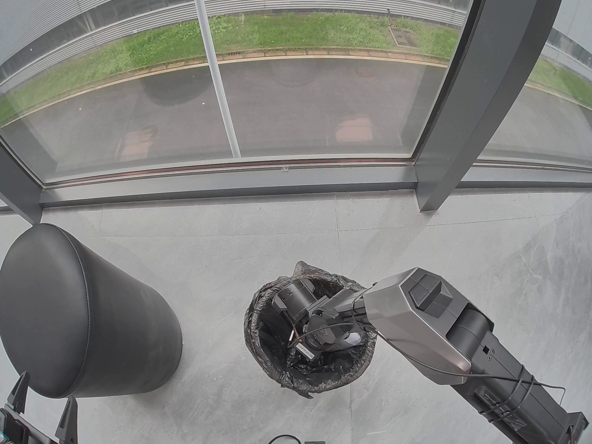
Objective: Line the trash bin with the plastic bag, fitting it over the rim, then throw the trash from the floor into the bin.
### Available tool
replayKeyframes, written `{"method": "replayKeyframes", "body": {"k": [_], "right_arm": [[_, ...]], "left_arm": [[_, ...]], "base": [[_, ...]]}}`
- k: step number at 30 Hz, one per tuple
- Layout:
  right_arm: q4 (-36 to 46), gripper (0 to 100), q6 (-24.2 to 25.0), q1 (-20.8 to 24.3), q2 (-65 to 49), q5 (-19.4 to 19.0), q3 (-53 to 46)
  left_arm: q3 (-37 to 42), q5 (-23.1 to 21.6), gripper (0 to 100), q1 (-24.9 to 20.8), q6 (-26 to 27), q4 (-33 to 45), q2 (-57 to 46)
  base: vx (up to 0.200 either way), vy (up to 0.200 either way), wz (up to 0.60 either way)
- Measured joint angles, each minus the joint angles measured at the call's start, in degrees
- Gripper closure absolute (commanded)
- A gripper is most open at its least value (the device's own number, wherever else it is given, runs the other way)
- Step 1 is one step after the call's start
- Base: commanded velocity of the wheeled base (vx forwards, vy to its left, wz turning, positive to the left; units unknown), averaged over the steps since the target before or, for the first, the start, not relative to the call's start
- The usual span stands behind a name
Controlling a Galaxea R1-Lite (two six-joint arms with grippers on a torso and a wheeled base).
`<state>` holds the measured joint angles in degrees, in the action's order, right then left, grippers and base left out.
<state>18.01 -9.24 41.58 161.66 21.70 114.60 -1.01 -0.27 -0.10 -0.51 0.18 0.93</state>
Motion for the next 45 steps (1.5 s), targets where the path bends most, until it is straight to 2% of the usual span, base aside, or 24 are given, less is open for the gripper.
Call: {"method": "replayKeyframes", "body": {"k": [32,45], "right_arm": [[-0.5,100,0.0,-1.8,2.0,-0.3,0.0],[0.2,100,-0.2,0.3,-2.9,-0.2,0.0]], "left_arm": [[0.0,0.0,0,0.0,0.0,0.0,0.0],[0.0,0.0,0,0.0,0.0,0.0,0.0]], "base": [[0.0,0.0,0.0],[0.0,0.0,0.0]]}}
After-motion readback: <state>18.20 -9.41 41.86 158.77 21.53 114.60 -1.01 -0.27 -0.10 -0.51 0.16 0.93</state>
